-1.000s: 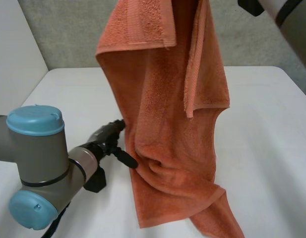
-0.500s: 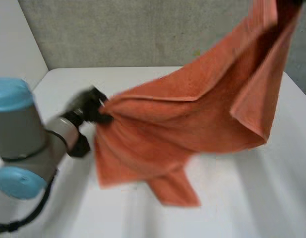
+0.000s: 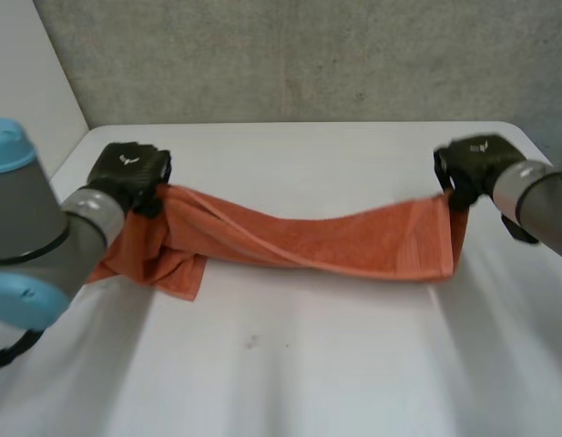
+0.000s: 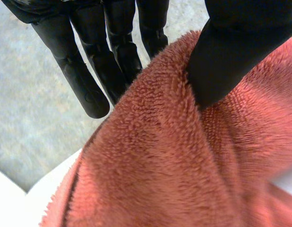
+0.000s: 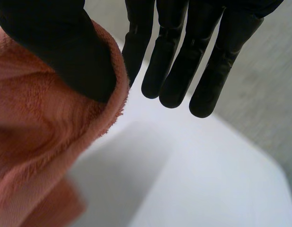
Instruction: Fold the laundry
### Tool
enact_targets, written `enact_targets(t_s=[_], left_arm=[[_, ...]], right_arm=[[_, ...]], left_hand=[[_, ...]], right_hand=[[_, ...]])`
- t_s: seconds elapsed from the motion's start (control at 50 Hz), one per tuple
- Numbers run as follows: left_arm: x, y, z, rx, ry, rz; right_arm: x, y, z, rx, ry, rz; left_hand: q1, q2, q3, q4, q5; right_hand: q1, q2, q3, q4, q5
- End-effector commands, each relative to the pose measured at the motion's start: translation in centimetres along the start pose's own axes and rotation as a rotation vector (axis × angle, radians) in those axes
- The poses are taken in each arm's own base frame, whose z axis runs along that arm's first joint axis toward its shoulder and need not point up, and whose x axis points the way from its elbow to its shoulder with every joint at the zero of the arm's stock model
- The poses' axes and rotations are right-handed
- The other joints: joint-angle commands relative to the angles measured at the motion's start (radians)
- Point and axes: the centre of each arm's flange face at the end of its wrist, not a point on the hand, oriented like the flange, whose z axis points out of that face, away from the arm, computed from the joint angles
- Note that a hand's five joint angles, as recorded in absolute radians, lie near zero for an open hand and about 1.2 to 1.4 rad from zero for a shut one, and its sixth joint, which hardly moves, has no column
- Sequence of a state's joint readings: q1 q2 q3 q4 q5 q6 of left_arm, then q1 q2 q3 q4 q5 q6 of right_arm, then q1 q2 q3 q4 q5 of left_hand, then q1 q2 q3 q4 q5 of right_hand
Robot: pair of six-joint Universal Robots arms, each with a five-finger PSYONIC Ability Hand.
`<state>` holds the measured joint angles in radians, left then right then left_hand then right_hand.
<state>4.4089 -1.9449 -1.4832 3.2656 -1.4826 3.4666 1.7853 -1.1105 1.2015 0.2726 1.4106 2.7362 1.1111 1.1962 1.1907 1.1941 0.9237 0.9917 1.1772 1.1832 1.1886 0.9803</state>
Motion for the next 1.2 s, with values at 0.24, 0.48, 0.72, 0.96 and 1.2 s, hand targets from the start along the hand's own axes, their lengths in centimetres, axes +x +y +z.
enact_targets(t_s=[0.24, 0.48, 0.72, 0.96, 1.2], left_arm=[[-3.8, -12.7, 2.2, 0.666, -0.306, 0.133], [2.0, 2.9, 0.8, 0.183, -0.100, 0.125], [5.6, 7.0, -1.2, 0.009, 0.029, 0.127], [4.5, 3.6, -4.3, -0.068, 0.072, 0.124], [-0.7, 1.3, -5.3, -0.086, 0.001, 0.085]], right_arm=[[4.9, -11.3, -0.7, 0.683, 0.173, 0.282], [1.0, -0.7, 3.6, 0.126, -0.047, 0.288], [0.3, 4.7, 5.6, -0.096, -0.026, 0.187], [2.3, 4.1, 3.8, -0.086, 0.001, 0.205], [4.0, 2.8, -1.5, -0.157, -0.023, 0.092]], left_hand=[[0.285, 0.200, 0.206, 0.202, 0.298], [0.285, 0.200, 0.206, 0.202, 0.298], [-0.266, -0.351, -0.345, -0.348, -0.253], [-0.824, -0.909, -0.904, -0.907, -0.811], [-0.912, -0.997, -0.992, -0.995, -0.899]], right_hand=[[0.405, 0.219, 0.213, 0.208, 0.241], [0.405, 0.219, 0.213, 0.208, 0.241], [-0.051, -0.236, -0.242, -0.248, -0.214], [-0.651, -0.837, -0.843, -0.848, -0.814], [-0.710, -0.895, -0.901, -0.907, -0.873]])
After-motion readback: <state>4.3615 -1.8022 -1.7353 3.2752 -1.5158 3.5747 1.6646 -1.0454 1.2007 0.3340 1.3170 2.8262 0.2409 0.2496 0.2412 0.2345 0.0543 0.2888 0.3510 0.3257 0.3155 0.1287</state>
